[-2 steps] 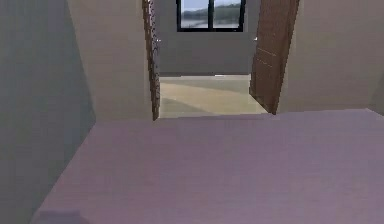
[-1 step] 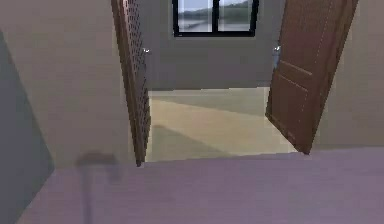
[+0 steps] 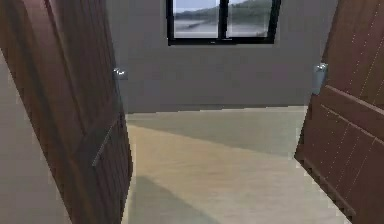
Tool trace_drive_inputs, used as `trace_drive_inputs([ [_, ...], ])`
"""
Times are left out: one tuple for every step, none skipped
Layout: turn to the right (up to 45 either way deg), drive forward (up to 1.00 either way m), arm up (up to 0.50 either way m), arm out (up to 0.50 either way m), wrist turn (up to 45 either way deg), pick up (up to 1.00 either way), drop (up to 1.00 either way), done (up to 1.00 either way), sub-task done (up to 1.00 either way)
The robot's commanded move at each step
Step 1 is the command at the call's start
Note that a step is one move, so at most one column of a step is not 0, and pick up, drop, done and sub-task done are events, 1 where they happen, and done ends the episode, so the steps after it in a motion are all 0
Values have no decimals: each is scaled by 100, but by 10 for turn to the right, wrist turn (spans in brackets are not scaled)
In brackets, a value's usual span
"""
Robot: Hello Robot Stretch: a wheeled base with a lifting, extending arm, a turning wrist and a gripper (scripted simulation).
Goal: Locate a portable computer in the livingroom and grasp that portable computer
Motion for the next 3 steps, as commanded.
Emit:
trace_drive_inputs([
  [0,55,0,0,0,0,0,0,0],
  [-30,0,0,0,0,0,0,0,0],
  [450,0,0,0,0,0,0,0,0],
])
